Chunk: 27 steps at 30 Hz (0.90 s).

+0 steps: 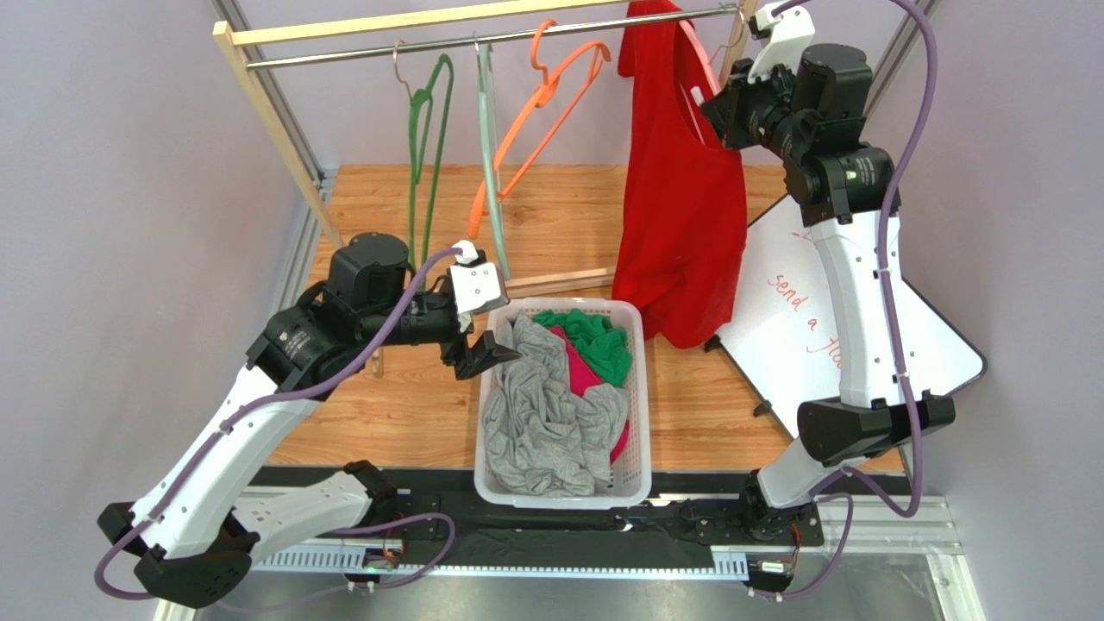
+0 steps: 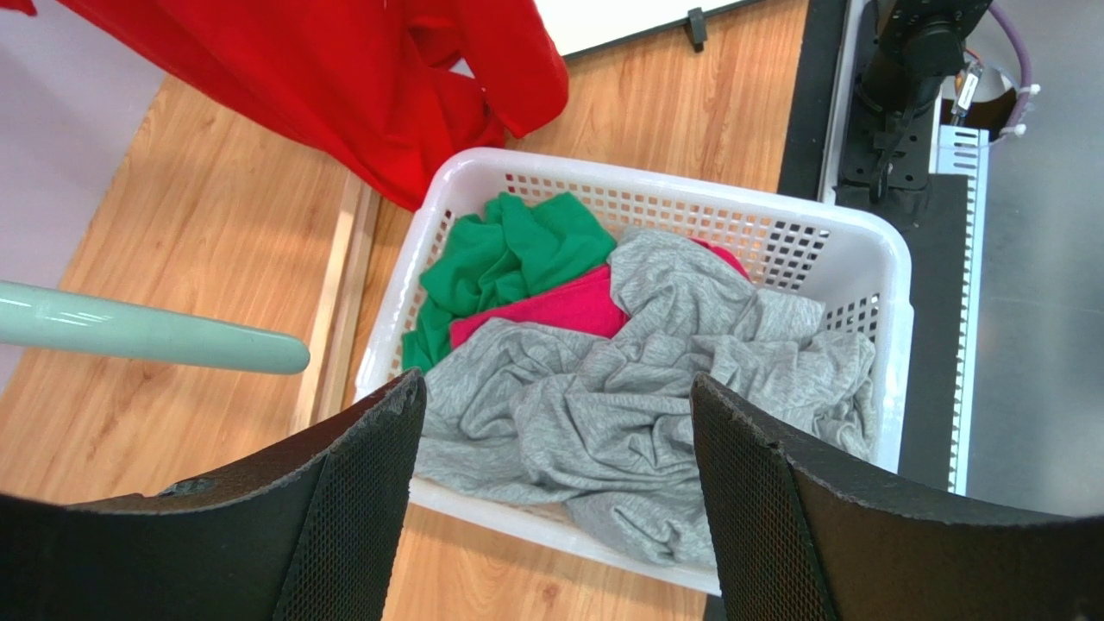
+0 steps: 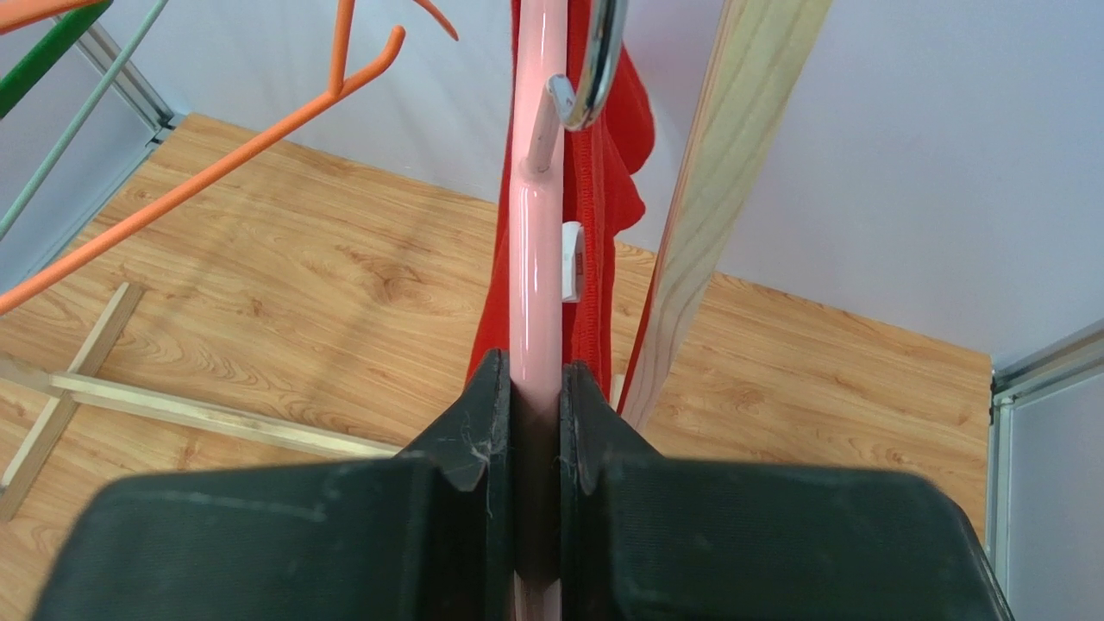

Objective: Place the t-shirt on the hanger
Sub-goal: Place the hanger at the clothesline.

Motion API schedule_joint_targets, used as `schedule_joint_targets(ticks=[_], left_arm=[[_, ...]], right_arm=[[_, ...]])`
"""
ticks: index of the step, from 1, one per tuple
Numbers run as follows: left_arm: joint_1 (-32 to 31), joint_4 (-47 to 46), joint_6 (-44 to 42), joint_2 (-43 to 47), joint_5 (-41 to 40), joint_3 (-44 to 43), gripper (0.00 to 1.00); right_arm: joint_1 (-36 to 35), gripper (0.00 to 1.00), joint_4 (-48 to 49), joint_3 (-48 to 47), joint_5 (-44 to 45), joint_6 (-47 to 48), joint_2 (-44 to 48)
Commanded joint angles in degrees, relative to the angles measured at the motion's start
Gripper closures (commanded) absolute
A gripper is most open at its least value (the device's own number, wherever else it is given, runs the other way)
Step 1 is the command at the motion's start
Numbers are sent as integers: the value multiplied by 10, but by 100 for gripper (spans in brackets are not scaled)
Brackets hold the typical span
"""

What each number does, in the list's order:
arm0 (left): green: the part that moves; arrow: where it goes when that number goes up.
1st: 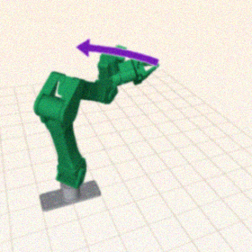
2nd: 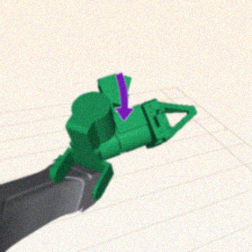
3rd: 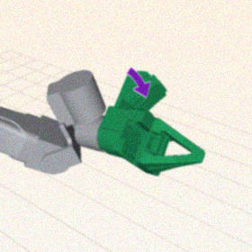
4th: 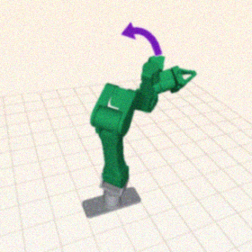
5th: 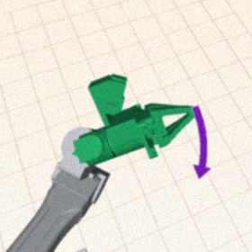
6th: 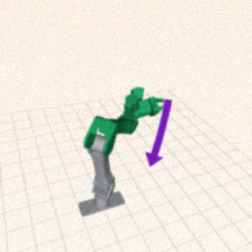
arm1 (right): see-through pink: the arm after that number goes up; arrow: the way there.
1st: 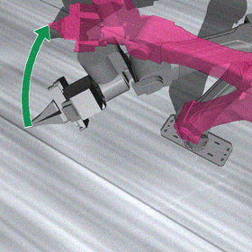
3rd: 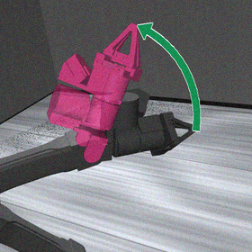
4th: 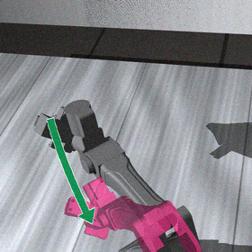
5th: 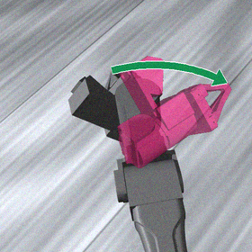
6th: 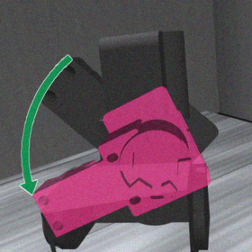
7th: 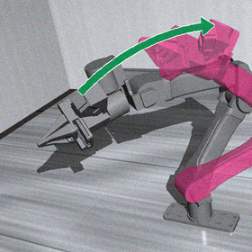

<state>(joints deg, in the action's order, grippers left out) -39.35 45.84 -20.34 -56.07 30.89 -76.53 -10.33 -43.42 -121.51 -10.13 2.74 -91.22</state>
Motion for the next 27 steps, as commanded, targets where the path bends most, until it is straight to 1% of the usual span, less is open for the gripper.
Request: schedule_joint_targets(ticks=[1,6,10,11,12,13,14,16,17,20,22,23,25,26,27], left_arm=[[8,5,-13,-10,-2,-2,21],[15,6,-14,-10,-5,-3,20],[22,14,-12,-7,0,0,20],[23,15,-11,-5,0,2,20],[25,15,-11,-1,2,8,20],[28,17,-11,3,6,12,19],[28,19,-11,7,7,16,19],[32,19,-8,18,15,27,18],[33,17,-2,22,16,31,17],[41,2,27,39,22,41,13],[48,-13,53,44,30,40,11],[53,-21,64,46,33,38,9],[59,-44,100,56,32,31,5],[60,-51,112,63,28,29,3],[60,-62,123,68,21,24,3]], right_arm=[[12,100,88,-47,-19,-6,-19],[16,100,91,-59,-27,-10,-44],[16,100,88,-52,-42,-13,-48],[16,98,87,-48,-45,-13,-45],[16,88,87,-42,-47,-13,-37],[15,83,86,-30,-51,-19,-31],[15,71,86,-21,-52,-20,-25],[16,57,86,-6,-53,-24,1],[16,48,86,16,-54,-24,14],[16,34,85,60,-49,-22,60],[15,27,83,80,-41,-15,95],[15,21,81,99,-38,-7,109],[15,14,77,114,-24,2,132],[16,6,76,121,-17,9,154],[16,2,72,133,-14,12,166]])
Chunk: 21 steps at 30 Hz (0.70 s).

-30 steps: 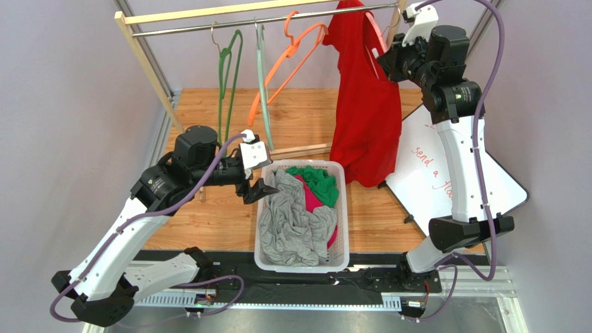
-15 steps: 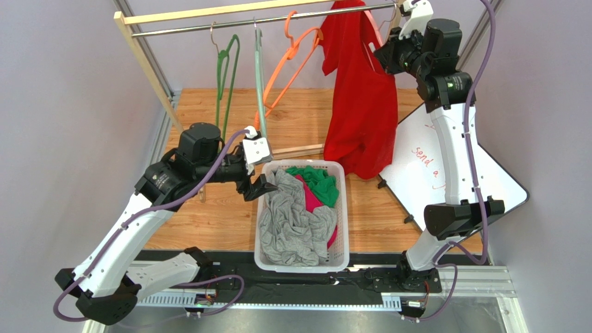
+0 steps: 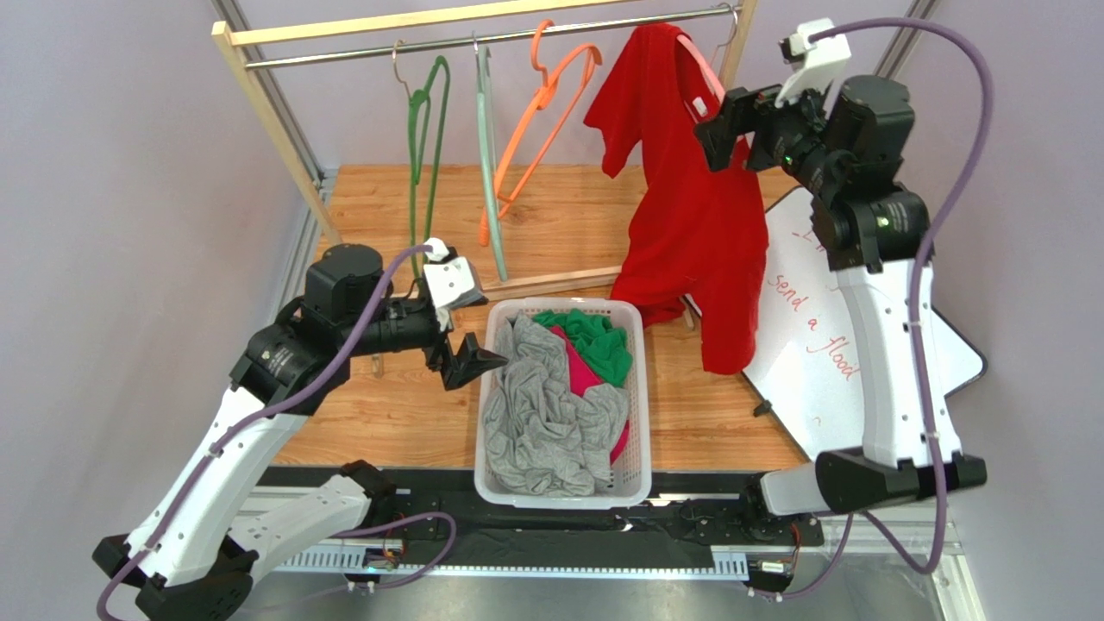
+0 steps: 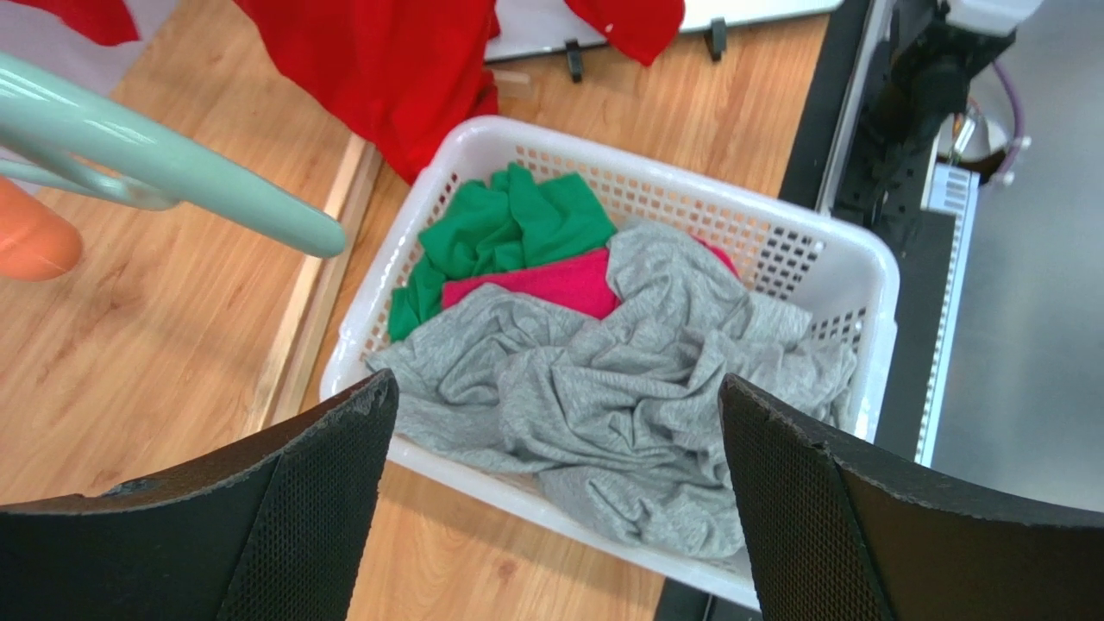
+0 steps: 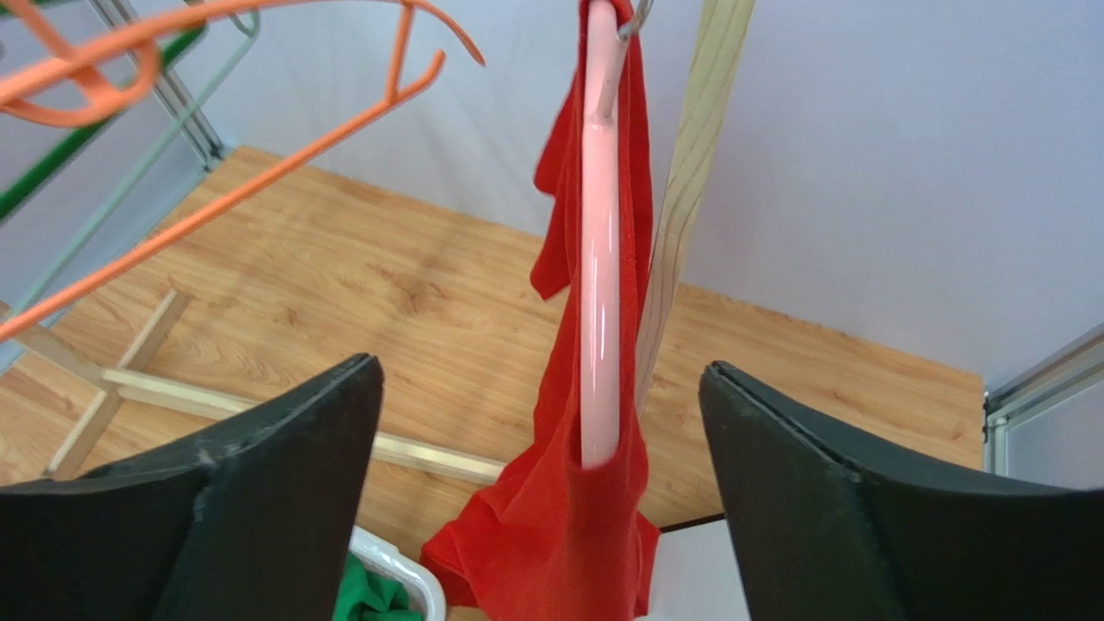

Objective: Place the t-shirt on the hanger
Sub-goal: Place the hanger at the clothesline, then reset both arms

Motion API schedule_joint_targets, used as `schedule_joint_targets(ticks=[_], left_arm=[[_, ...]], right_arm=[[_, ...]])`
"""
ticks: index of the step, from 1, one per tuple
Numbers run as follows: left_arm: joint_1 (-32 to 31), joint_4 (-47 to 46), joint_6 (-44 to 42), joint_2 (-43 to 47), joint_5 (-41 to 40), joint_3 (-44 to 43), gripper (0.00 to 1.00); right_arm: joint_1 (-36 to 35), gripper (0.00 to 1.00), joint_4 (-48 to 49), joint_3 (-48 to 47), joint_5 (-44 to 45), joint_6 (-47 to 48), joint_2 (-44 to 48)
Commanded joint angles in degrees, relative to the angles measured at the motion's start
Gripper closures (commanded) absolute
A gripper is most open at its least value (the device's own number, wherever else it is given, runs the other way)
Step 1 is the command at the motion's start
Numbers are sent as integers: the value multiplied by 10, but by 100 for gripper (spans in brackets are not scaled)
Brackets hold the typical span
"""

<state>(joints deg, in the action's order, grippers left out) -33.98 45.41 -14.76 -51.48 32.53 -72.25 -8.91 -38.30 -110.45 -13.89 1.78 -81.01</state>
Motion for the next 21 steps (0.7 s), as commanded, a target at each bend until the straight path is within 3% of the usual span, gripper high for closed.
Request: schedule_joint_targets(ticks=[1,6,11,17,21], left_arm=[[7,-61,89,27,-8,-22,3],[100,-56,143,58,3,-61,1],[144,12,135,74,-24,-135,1],[192,111,108,113,-106,-143,1],[232,163,106,142,-212,-127,1]], right_arm=[[1,0,17,28,27,25,76],[1,0,-5,66,46,36,149],[2,0,-65,95,19,32,199],[1,0,-126,194,-46,11,284],[1,0,-170,242,-72,23,321]])
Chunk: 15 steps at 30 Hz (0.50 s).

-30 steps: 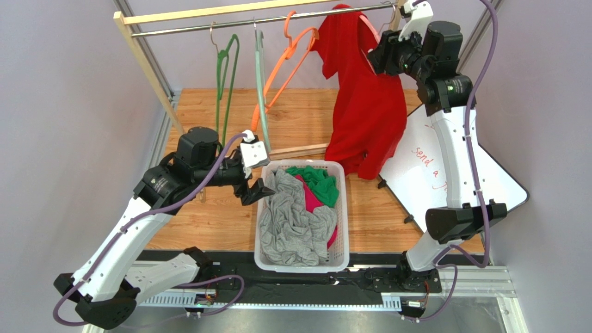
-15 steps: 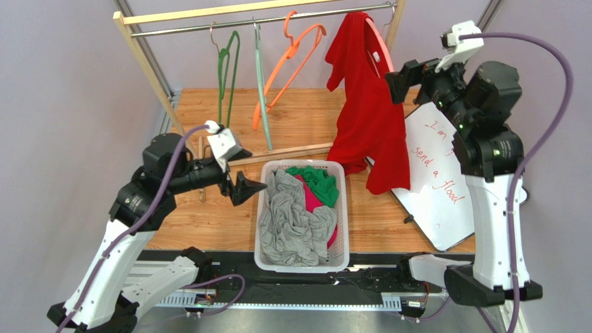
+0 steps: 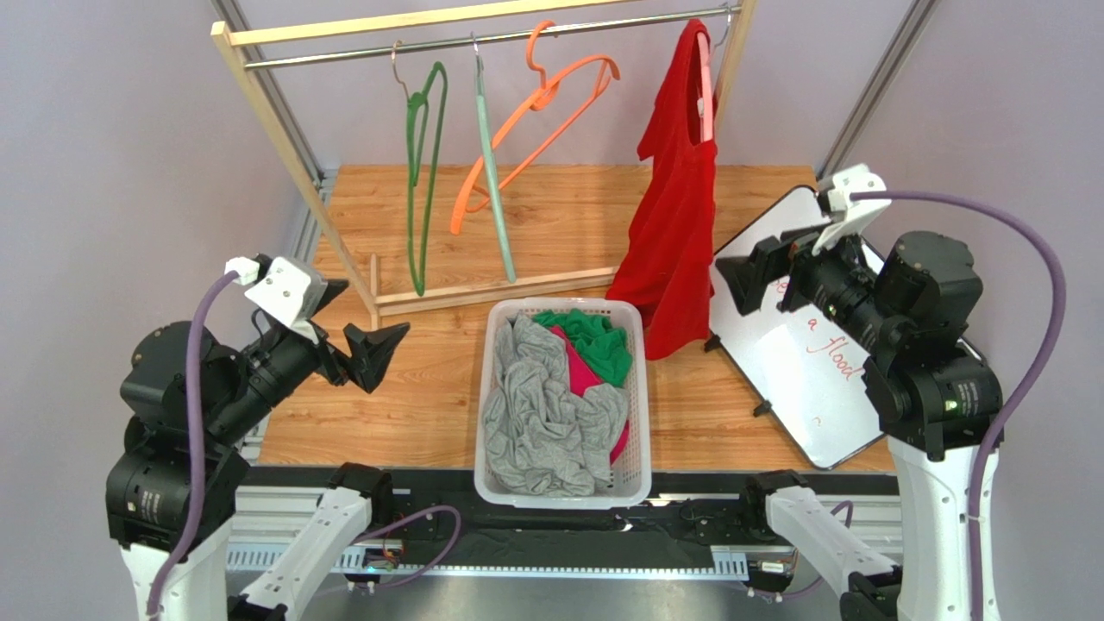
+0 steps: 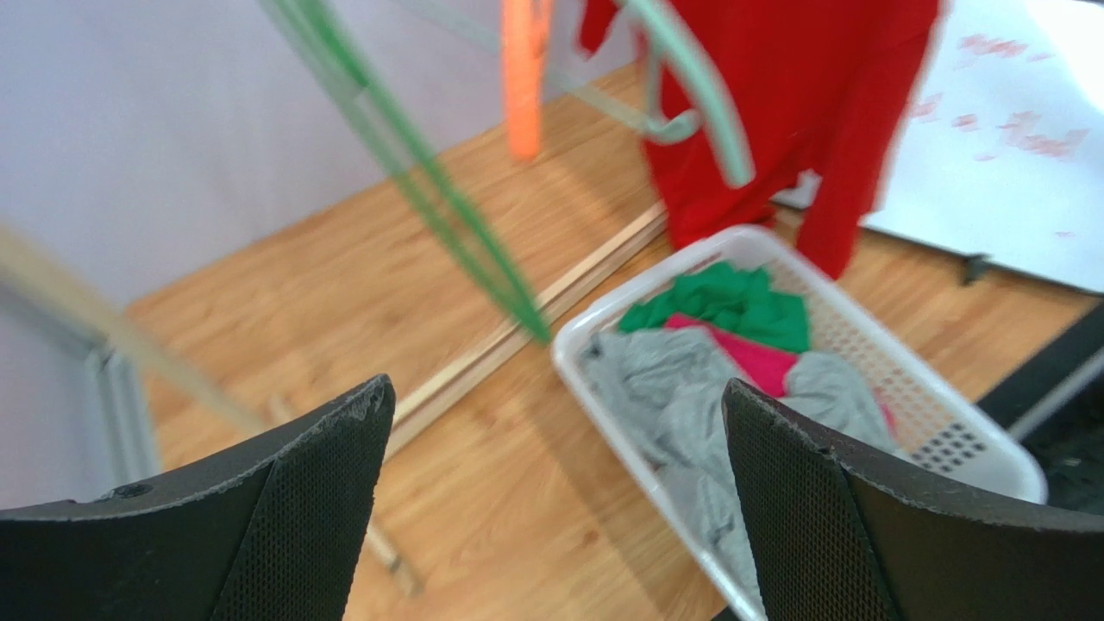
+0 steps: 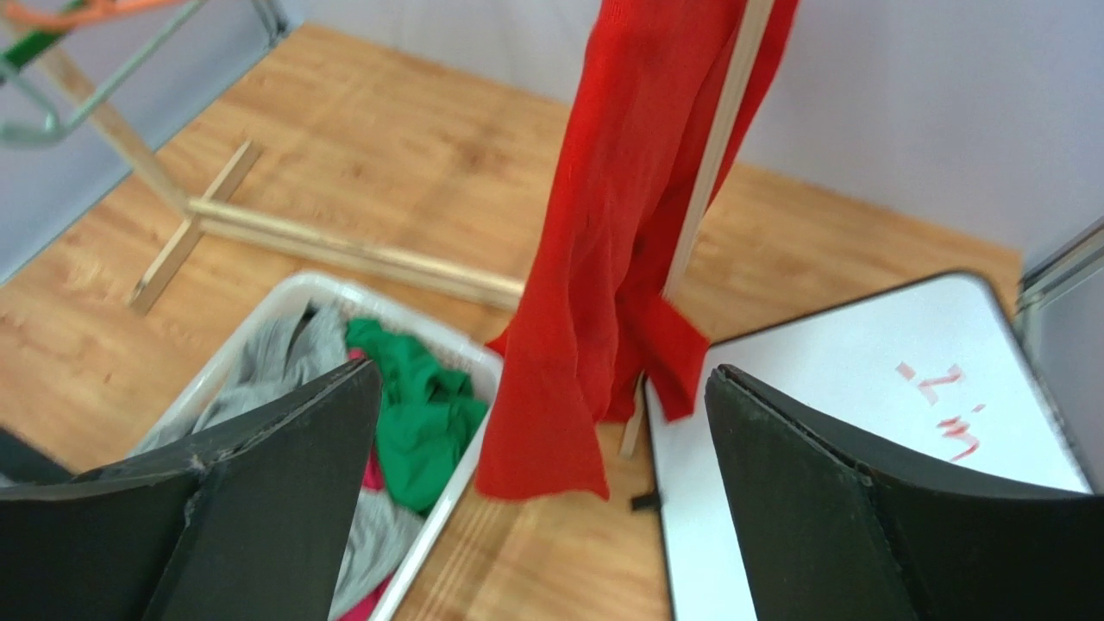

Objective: Place the t-shirt on the hanger
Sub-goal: Reset both arms

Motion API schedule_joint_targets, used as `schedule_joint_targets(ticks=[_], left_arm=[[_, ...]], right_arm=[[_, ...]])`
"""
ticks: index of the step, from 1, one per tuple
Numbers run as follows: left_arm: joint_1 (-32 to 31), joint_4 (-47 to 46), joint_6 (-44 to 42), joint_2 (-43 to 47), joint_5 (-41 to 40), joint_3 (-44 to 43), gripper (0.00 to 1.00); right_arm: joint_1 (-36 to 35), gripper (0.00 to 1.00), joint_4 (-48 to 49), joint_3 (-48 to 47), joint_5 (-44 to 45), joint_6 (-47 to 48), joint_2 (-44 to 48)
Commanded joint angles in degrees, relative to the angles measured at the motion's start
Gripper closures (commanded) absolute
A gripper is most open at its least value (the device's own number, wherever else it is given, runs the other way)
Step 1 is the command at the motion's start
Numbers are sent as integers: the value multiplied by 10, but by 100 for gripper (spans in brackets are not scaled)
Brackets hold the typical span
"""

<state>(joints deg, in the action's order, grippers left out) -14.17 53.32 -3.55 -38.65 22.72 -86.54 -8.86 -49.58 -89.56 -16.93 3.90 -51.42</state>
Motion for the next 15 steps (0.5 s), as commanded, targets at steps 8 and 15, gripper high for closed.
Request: schedule_joint_targets(ticks=[8,15], left_arm=[[109,148,-35,109,-202,63,1],[138,171,-33,153,-210,86,1]], right_arm=[[0,0,-116,126,-60,40,81],[0,0,-108,149,-74,37,97]])
